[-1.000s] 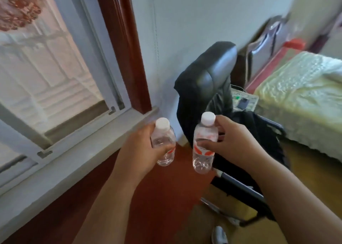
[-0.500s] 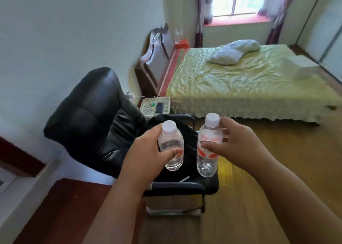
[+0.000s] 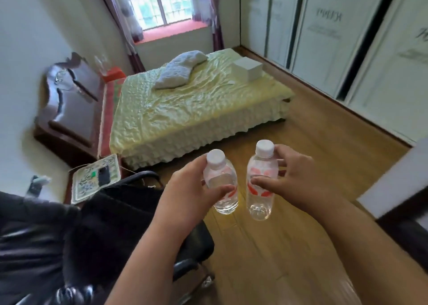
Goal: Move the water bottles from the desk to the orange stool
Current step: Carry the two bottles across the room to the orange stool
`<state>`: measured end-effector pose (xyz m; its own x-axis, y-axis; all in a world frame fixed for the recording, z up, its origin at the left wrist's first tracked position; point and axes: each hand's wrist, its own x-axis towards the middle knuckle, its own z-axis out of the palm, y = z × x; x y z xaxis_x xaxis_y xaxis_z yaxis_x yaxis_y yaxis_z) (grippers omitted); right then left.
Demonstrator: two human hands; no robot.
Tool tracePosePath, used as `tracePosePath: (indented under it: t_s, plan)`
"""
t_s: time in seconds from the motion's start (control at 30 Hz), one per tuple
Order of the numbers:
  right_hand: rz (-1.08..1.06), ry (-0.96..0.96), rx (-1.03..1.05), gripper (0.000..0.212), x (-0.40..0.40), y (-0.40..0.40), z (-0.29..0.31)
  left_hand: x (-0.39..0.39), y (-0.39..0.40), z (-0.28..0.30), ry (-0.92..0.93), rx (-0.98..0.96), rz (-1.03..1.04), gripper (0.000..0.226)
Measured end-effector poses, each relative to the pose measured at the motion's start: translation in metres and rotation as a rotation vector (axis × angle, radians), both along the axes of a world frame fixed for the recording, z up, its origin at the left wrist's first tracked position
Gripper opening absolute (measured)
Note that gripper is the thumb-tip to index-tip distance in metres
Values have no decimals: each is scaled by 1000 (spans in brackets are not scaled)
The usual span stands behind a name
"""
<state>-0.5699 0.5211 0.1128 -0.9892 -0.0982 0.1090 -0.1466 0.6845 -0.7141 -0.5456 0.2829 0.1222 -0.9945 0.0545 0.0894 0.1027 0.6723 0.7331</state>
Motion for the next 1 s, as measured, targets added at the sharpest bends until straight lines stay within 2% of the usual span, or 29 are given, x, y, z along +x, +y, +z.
tracePosePath:
  t_s: [0.3,0.47,0.57,0.77,1.0]
  plan:
    - [-309,-81,-12,65,-12,49,-6,-92,55,-12,-40,-53,-302,60]
    - [-455,-99,16,75,-26,51,3,-142,70,-7,-23,-24,-444,60]
    - [-543,-103,20,74,-32,48,2,-166,76,-9,-23,-8,-513,57]
    - [-628,-140,23,73,-43,53,0,-201,90,-15,-18,-4,-585,60]
    - [-672,-155,42,77,-84,97,-6,-242,135,-18,32,-82,-619,64]
